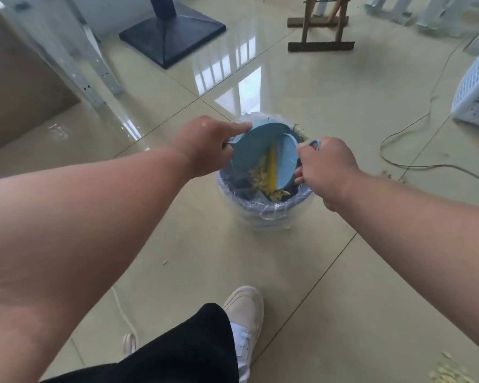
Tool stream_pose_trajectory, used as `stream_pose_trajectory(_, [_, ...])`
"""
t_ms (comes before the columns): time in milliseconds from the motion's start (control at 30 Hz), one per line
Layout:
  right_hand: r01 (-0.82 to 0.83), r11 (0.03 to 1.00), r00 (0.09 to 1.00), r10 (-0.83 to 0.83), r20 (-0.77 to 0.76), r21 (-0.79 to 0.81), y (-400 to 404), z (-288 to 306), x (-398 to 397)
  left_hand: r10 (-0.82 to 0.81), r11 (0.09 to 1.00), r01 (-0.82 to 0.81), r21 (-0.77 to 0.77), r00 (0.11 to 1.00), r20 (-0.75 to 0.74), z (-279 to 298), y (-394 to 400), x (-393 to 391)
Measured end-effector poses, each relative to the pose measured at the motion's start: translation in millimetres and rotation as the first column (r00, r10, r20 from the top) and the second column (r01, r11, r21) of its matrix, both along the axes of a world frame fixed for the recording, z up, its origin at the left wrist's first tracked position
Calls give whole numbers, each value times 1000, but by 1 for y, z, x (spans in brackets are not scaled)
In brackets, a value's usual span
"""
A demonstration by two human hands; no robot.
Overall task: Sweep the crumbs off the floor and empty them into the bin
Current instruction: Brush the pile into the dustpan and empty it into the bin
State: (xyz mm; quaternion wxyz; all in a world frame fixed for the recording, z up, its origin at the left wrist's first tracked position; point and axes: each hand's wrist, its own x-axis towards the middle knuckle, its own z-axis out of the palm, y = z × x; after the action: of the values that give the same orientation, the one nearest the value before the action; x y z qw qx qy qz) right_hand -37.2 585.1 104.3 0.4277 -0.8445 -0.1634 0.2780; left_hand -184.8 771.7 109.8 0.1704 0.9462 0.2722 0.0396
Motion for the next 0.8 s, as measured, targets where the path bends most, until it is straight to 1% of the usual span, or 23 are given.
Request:
stream_pose_trajectory(133, [38, 994, 999, -39, 10, 107, -11, 0, -9, -7, 1000, 8, 23, 999, -45, 4, -6, 2])
stream_pose_trajectory(167, [44, 991, 999, -47, 16, 127, -12, 0, -11, 8, 1000, -8, 7, 999, -49, 5, -6, 4])
stream_pose_trajectory(233, [40, 982, 999, -44, 16, 183, -12, 2, -15, 64, 994, -65, -84, 998, -15, 9, -4, 9])
stream_pose_trajectory(300, [50, 966, 998, -37, -54, 254, -9, 5, -20, 114, 976, -108, -190, 993, 25, 15, -2, 13])
stream_pose_trajectory(367, [100, 951, 986, -55, -159, 292, -5, 5, -20, 111, 965, -105, -242, 994, 10, 23, -2, 15])
stream_pose_trajectory(400, [126, 952, 982, -78, -175, 280, -4, 2, -18, 101, 966, -101, -238, 995, -12, 26, -2, 16])
stream_pose_trajectory(433, [140, 960, 982, -104, -156, 242, -5, 0, -15, 94, 971, -102, -218, 995, -46, 29, -2, 16])
stream_pose_trajectory(500, [170, 978, 985, -164, -59, 120, -10, -6, -7, 100, 974, -120, -191, 989, -111, 34, -1, 17])
stream_pose_trajectory(533, [197, 977, 980, -195, -27, 82, -13, -9, -3, 113, 973, -136, -187, 986, -126, 35, 1, 18])
stream_pose_trajectory(567, [222, 972, 975, -220, -26, 76, -17, -11, -1, 129, 972, -152, -182, 983, -132, 35, 3, 19])
stream_pose_trajectory(600, [246, 963, 968, -240, -67, 107, -19, -13, 0, 139, 970, -162, -180, 981, -135, 37, 4, 20])
stream_pose_trajectory(633, [274, 947, 957, -251, -146, 166, -18, -14, -1, 144, 969, -169, -180, 979, -141, 38, 4, 21])
stream_pose_trajectory(667, [308, 921, 934, -244, -263, 239, -16, -14, -2, 142, 969, -168, -181, 979, -149, 39, 4, 23])
stream_pose_trajectory(733, [383, 849, 851, -172, -495, 364, -9, -14, -9, 123, 969, -152, -192, 980, -157, 42, 1, 27])
stream_pose_trajectory(767, [388, 844, 837, -154, -526, 371, -7, -15, -12, 115, 969, -146, -200, 981, -159, 43, 0, 30])
stream_pose_trajectory(800, [364, 868, 853, -165, -494, 338, -4, -18, -13, 112, 969, -145, -199, 980, -167, 43, -1, 31])
